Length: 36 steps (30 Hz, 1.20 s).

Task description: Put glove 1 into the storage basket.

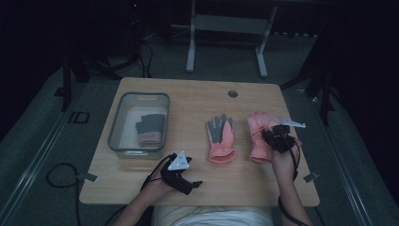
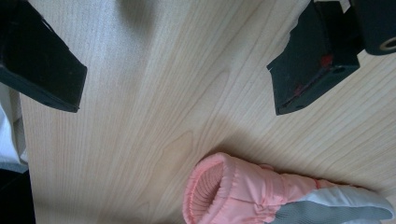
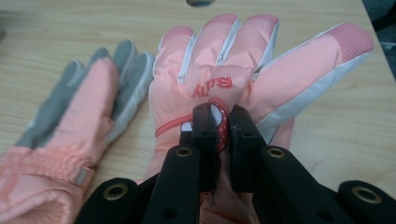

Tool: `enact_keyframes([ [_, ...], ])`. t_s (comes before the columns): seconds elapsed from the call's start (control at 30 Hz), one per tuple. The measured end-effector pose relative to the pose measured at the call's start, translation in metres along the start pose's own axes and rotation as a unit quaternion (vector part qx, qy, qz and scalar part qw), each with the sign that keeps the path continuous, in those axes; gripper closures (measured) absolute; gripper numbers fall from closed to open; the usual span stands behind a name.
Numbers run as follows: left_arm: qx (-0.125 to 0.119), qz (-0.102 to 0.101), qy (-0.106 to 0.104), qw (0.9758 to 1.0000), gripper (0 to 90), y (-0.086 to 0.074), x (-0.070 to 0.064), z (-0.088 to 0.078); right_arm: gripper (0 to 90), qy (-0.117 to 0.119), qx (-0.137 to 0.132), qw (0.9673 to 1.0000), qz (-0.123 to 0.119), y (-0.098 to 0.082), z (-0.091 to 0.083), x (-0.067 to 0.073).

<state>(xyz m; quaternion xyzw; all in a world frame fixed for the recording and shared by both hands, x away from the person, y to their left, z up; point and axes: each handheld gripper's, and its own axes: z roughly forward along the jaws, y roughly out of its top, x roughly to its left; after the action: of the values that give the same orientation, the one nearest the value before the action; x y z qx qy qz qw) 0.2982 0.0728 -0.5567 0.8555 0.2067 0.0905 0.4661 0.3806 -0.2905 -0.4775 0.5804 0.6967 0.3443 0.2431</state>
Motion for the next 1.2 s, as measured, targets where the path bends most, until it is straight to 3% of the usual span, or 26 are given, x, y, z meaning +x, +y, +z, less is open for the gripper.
enact_keyframes([
  [0.27,0.0,0.0,0.0,1.0,3.2,0.0,0.0,0.0,81.9,-0.007,0.025,0.9996,0.008,-0.016,0.026,-0.001],
  [0.47,-0.001,-0.002,0.0,1.0,3.2,0.0,0.0,0.0,79.6,-0.009,0.035,0.9994,-0.003,-0.017,0.049,-0.005],
  [0.6,-0.001,-0.002,-0.002,1.0,3.2,0.0,0.0,0.0,70.3,-0.005,0.034,0.9993,-0.016,-0.016,0.05,-0.005],
  [0.7,-0.001,-0.002,-0.002,1.0,3.1,0.0,0.0,0.0,65.2,0.008,0.025,0.9994,-0.021,-0.01,0.04,-0.009],
  [0.8,0.001,-0.001,-0.002,1.0,3.2,0.0,0.0,0.0,59.8,0.033,0.012,0.9985,-0.042,-0.004,0.03,-0.013],
  [0.87,0.0,-0.001,-0.002,1.0,3.2,0.0,0.0,0.0,56.0,0.052,0.013,0.996,-0.072,-0.001,0.028,-0.012],
  [0.9,0.0,-0.001,-0.002,1.0,3.2,0.0,0.0,0.0,56.0,0.052,0.013,0.996,-0.072,-0.001,0.028,-0.012],
  [0.97,0.001,0.0,-0.001,1.0,3.2,0.0,0.0,0.0,53.8,0.051,0.014,0.9911,-0.122,-0.001,0.029,-0.01],
  [1.2,0.008,0.0,-0.004,1.0,3.2,-0.001,0.0,0.002,50.5,0.027,0.03,0.9836,-0.176,-0.018,0.048,-0.013],
])
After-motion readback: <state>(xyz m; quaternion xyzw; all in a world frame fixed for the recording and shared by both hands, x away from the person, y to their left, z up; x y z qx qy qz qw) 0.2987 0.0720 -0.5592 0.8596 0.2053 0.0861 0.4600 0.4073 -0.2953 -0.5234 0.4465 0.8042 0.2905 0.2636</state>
